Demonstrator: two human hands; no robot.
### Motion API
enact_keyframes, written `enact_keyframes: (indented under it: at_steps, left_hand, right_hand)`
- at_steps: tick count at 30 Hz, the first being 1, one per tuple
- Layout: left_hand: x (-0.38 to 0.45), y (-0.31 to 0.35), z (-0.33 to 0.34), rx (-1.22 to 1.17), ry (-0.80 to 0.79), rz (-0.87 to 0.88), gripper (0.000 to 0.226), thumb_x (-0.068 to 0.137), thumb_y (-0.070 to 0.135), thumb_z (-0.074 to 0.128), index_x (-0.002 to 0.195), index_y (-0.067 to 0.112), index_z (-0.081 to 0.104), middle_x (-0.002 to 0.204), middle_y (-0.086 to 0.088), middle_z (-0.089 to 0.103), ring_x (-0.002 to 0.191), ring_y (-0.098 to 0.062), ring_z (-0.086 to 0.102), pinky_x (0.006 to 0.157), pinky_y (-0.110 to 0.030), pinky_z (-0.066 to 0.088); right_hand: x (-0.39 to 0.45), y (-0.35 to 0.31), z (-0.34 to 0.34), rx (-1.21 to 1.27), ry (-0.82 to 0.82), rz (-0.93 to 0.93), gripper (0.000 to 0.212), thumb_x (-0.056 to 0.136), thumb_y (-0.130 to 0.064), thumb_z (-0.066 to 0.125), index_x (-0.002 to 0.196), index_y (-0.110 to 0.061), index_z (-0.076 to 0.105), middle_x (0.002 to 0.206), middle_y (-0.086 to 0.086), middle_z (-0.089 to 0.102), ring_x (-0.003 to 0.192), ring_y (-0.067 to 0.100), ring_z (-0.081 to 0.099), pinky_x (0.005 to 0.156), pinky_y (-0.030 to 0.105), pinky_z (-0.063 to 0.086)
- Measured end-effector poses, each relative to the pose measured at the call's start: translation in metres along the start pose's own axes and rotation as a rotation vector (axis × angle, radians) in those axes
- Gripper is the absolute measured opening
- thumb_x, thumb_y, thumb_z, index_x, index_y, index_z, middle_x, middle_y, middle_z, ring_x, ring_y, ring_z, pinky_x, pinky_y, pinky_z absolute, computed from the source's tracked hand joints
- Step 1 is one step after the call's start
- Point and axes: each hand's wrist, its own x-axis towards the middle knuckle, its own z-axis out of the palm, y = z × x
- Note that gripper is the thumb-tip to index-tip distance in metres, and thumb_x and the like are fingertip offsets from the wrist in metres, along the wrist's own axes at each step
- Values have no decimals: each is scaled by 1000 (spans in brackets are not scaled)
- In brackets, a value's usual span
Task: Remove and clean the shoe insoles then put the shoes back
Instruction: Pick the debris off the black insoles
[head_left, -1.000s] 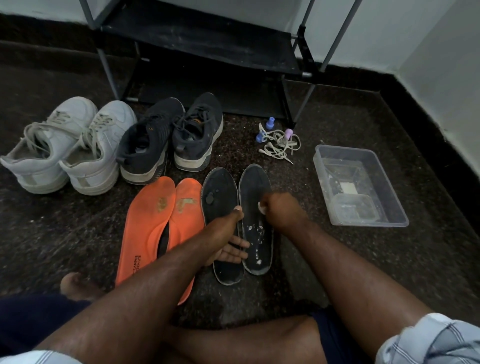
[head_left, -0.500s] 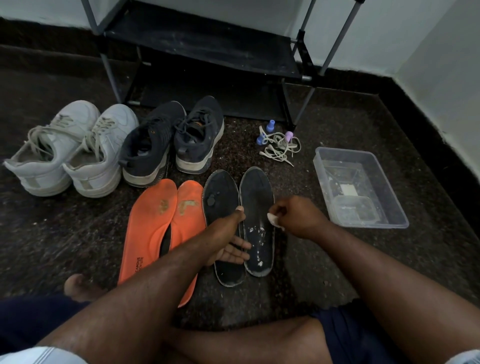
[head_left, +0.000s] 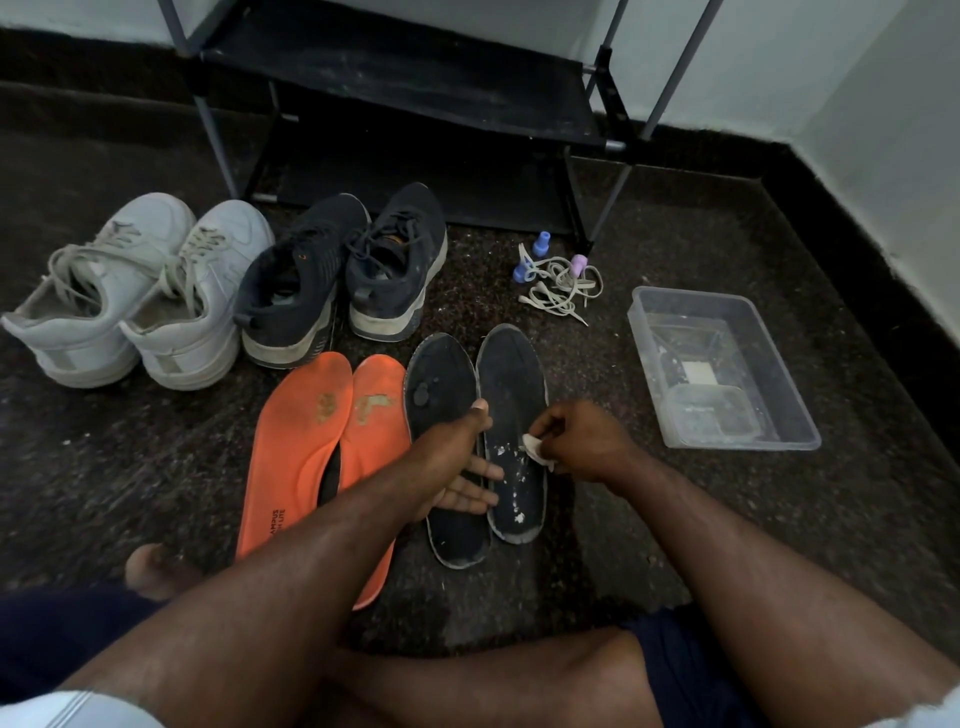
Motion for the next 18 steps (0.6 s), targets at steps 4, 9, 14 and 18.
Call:
enact_keyframes:
  at_steps: [4,9,14,18]
  left_hand:
    - [1,3,-1,-14,37,38,58,97,67,35,141,30,48,105,-16,71,88,-35,74,81,-44,61]
    - [-1,3,-1,2,24,9,61,97,67,37,141,26,48,104,-19,71,86,-36,75,78,-44,62]
    - [-2,1,1,-7,-3,-19,64,96,68,38,144,27,43,105,-23,70,87,-38,74,81,-47,61]
    - [-3,0,3,-38,-22,-29,67,96,67,39,149,26,38,106,-25,70,87,-39,74,80,-46,61]
  right_hand:
    - [4,-2,1,-3,114,-11,5,79,-22,75,84,-21,73,77,-6,72,70,12,69,74,37,60]
    - [2,-7,-2,-87,178,-33,12,82,-22,71,93,-23,73,91,-4,71,86,13,66,78,26,51]
    - [3,-7,-3,-197,242,-150,18,86,-21,66,102,-20,74,101,-1,73,92,15,66,74,18,40]
    - [7,-8,11,-418,176,-243,20,88,-18,59,101,-15,74,103,7,71,94,24,66,79,27,49]
